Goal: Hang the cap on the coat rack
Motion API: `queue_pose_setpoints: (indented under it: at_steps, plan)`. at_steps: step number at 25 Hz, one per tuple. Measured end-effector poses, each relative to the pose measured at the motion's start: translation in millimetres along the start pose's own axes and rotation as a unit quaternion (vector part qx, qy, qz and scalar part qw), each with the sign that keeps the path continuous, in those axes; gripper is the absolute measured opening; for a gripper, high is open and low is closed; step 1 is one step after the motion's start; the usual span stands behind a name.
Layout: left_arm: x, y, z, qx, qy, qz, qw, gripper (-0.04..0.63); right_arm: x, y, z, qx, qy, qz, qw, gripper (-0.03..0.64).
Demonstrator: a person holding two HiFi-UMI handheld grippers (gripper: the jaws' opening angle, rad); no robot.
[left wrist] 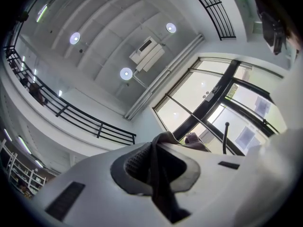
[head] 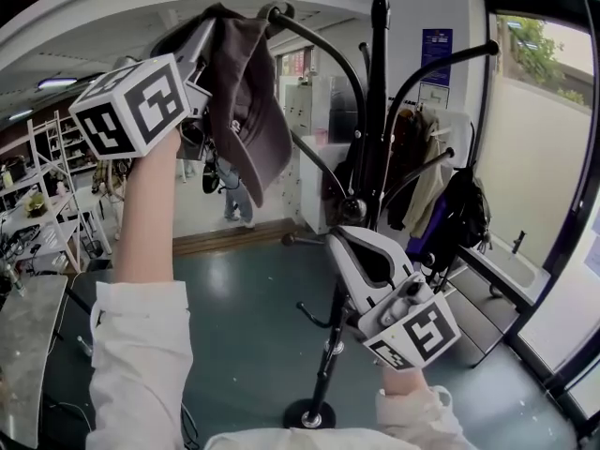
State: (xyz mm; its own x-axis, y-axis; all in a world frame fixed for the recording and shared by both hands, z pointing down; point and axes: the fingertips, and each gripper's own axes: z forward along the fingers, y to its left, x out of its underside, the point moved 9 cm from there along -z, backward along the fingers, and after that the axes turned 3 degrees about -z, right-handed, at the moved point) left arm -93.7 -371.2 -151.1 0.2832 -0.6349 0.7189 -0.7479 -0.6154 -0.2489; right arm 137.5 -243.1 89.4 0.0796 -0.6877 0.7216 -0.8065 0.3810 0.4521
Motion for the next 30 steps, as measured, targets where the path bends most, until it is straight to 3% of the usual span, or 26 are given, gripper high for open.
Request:
queue_pose_setpoints:
  at_steps: [13,20,30]
  plan:
    - [7,-35,-2,0.031,-0.003,0.091,0.9953,0.031,1,-3,-2,0.01,0.016,-0.007,1.0,0.005]
    - [20,-27,4,0.072,0.01,0.074,0.9946,0.032,-6,0,16,0.018,0.024,-0.008,1.0,0.005]
    - [56,-60,-5,0.1,0.008,0.065,0.9928,0.032,20,-5,-11,0.016,0.032,0.015,0.999,0.005]
